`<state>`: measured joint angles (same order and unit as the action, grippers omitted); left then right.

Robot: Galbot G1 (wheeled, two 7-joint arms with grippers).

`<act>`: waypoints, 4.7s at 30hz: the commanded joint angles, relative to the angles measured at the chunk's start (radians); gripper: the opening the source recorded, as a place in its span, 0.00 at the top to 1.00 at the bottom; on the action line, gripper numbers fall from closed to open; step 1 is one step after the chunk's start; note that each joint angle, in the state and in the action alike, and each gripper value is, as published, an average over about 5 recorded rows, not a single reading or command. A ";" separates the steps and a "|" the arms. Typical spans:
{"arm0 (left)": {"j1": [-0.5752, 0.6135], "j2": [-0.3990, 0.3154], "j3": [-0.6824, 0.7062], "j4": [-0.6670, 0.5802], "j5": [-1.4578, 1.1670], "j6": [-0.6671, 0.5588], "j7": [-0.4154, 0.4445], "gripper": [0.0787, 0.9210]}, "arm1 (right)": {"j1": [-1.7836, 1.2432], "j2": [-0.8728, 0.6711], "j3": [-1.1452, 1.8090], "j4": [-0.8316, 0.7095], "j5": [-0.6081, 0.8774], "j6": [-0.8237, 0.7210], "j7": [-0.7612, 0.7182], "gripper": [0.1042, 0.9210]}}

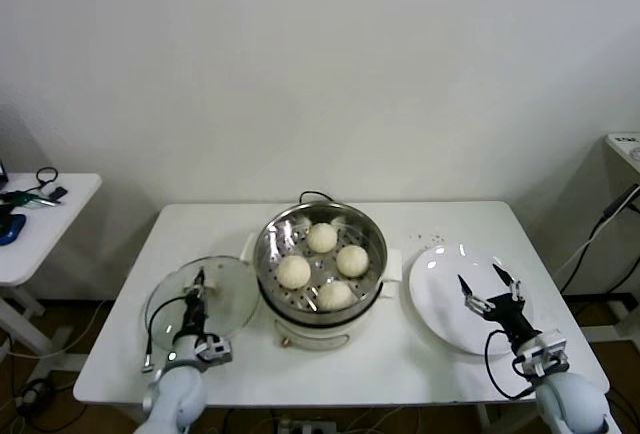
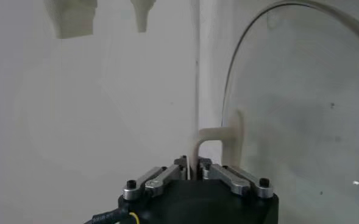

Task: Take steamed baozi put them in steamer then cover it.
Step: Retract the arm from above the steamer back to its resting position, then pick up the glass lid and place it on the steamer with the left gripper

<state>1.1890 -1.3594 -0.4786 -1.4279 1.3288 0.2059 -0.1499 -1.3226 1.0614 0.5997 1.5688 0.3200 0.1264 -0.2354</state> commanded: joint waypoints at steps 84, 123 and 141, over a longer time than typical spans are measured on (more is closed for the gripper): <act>-0.235 -0.103 0.682 -0.433 0.291 0.559 0.513 0.92 | 0.128 -0.028 -0.049 -0.136 -0.065 0.023 -0.003 0.12; -0.270 -0.081 0.683 -0.338 0.279 0.567 0.497 0.92 | 0.123 -0.028 -0.020 -0.151 -0.089 0.041 -0.017 0.12; -0.270 -0.079 0.684 -0.330 0.252 0.578 0.475 0.92 | 0.121 -0.022 -0.015 -0.149 -0.105 0.045 -0.020 0.12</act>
<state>0.9216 -1.4366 0.2058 -1.7583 1.5918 0.7370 0.3277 -1.2018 1.0376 0.5840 1.4177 0.2163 0.1709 -0.2544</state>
